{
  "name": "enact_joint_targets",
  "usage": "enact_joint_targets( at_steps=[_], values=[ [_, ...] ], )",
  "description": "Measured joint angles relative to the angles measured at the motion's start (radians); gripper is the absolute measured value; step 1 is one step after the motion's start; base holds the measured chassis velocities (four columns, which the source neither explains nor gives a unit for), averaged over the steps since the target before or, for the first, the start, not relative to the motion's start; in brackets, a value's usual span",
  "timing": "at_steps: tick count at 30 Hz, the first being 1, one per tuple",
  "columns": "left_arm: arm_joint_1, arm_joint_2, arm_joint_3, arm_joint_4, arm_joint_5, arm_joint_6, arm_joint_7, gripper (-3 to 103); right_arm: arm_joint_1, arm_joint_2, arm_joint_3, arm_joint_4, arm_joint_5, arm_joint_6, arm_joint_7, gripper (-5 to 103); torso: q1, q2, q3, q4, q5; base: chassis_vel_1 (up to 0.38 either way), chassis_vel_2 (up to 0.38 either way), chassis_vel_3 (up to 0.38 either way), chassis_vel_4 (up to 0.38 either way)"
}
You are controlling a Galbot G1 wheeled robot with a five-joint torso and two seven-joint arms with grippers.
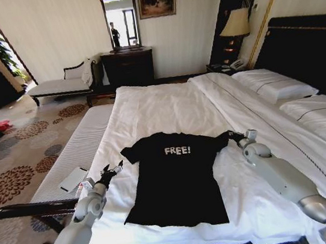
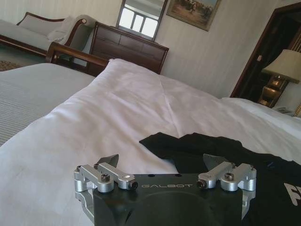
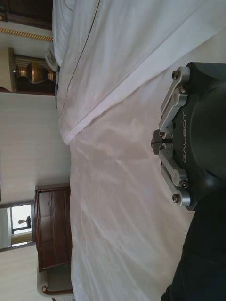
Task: Fold the clothes on the bed.
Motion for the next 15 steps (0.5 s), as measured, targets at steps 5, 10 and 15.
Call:
enact_joint_targets(
  at_steps=[5,10,15],
  values=[
    [0.007,0.001,-0.004,-0.003,0.001,-0.002,0.001,100,-0.032,-0.007,-0.002,0.127,-0.003,-0.039,0.032,0,0.000,0.000,0.000,-0.0002,0.0000,0.000,0.000,0.000,0.000],
    [0.006,-0.002,-0.003,-0.006,0.003,-0.002,0.002,100,-0.051,-0.016,-0.012,0.237,0.017,-0.074,0.069,0,0.000,0.000,0.000,-0.0003,-0.0003,0.000,0.000,0.000,0.000],
    [0.013,-0.001,-0.003,-0.015,0.007,-0.004,0.003,100,-0.044,-0.016,-0.054,0.298,0.048,-0.100,0.100,0,0.000,0.000,0.000,-0.0003,-0.0001,0.000,0.000,0.000,0.000]
  ],
)
